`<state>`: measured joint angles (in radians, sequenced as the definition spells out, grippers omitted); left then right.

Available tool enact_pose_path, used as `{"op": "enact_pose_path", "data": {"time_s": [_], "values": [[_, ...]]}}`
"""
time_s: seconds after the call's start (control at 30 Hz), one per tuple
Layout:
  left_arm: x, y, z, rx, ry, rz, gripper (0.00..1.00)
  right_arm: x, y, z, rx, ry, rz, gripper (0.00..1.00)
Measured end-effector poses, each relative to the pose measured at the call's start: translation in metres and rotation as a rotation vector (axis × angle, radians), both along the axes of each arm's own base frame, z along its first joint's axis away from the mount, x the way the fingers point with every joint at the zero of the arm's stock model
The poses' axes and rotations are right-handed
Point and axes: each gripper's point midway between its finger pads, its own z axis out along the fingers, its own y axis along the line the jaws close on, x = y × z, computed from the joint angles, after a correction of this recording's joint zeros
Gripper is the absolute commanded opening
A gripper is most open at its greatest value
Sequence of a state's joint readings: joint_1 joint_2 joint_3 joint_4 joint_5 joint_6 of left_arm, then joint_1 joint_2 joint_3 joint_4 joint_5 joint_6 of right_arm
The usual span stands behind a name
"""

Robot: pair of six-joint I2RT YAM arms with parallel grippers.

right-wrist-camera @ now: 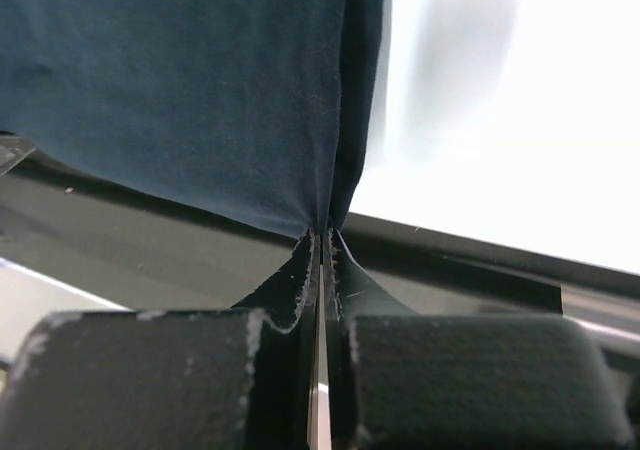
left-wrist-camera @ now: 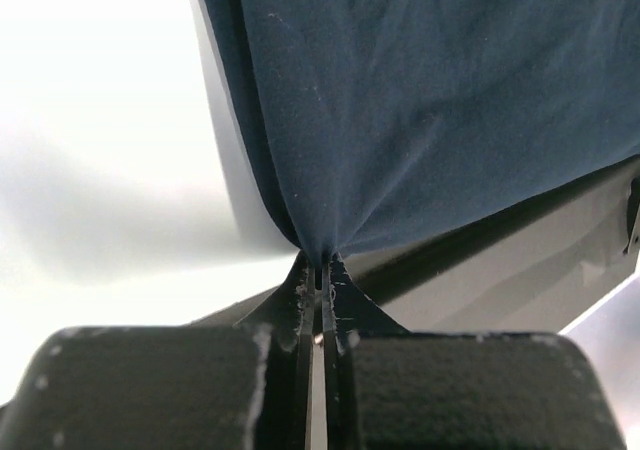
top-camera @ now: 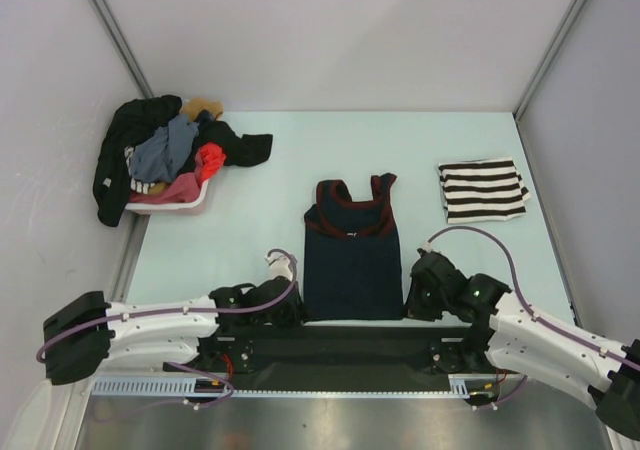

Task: Fold and stack the tank tops
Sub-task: Fold the tank top

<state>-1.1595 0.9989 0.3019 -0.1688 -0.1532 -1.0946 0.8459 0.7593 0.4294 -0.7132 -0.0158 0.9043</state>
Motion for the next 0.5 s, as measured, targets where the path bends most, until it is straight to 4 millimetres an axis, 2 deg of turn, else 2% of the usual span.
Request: {"op": "enact_pose_path", "data": {"time_s": [0.13,0.27,0.5], "values": [[-0.003,0.003,0.006,-0.004,-0.001,-0.009,0.00,0.000,0.003,0.015,0.006,-0.007,0.012,0.00],[0.001,0.000,0.028,-0.022,-0.026,-0.016,0.00,0.010,0.008,0.042,0.007,-0.050,0.019,0.00],[0.038,0.001,0.080,-0.081,-0.102,0.028,0.00,0.045,0.021,0.101,0.006,-0.182,0.023,0.00]]}}
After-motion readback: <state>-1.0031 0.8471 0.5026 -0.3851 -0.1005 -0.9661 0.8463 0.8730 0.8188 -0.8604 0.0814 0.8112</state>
